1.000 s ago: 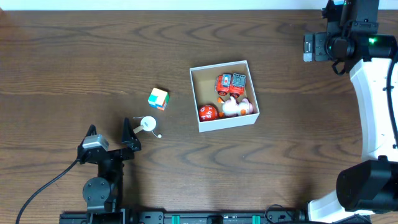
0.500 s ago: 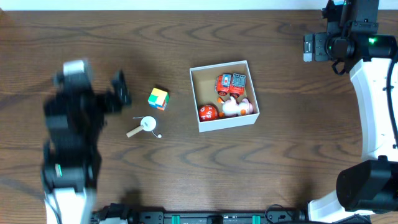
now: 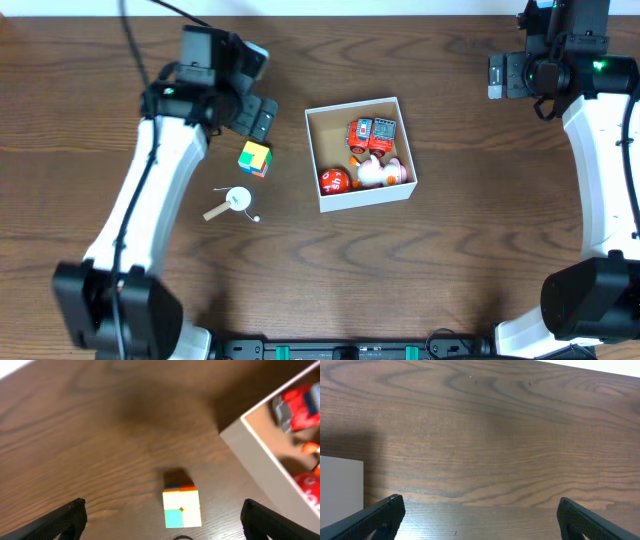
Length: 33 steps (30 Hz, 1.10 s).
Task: Pack container
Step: 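Reach the left gripper toward the Rubik's cube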
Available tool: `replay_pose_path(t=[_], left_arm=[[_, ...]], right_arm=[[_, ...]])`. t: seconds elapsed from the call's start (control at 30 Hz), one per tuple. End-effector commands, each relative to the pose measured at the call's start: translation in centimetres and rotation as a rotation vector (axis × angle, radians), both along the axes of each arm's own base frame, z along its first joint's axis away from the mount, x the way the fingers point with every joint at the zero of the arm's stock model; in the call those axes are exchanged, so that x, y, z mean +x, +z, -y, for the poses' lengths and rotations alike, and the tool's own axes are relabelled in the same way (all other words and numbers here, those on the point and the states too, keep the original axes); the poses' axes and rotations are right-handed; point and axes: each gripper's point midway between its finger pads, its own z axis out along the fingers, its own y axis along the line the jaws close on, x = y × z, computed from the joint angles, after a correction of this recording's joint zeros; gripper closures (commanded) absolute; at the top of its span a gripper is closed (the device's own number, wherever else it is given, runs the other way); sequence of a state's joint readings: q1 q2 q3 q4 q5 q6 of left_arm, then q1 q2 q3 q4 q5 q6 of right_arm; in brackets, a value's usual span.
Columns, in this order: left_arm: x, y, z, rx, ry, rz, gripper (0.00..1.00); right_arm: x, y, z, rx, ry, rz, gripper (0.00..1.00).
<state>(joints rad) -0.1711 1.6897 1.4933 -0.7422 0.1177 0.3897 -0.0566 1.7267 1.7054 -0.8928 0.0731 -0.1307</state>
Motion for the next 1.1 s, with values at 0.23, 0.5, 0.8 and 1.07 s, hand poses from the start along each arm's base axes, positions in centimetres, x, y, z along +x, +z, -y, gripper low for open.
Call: replay_pose_path(t=[0.23, 0.5, 0.8, 1.07], left_arm=[[-0.8, -2.1, 0.6, -0.100, 0.151, -0.129, 0.02], [-0.9, -5.3, 0.5, -0.076, 0.157, -0.203, 0.02], [0.3, -9.4, -1.7, 0.036, 0.263, -0.242, 0.02], [0.2, -13.4, -1.6, 0.054, 0.277, -0.319, 0.02]], right_arm=[[0.1, 0.4, 0.2, 0.006, -0.020, 0.012, 0.01], [0.1, 0.4, 0.2, 0.006, -0.020, 0.012, 0.01], [0.1, 0.4, 0.2, 0.006, -0.020, 0.012, 0.01], [0.1, 0.4, 0.2, 0.006, -0.020, 0.012, 0.01]])
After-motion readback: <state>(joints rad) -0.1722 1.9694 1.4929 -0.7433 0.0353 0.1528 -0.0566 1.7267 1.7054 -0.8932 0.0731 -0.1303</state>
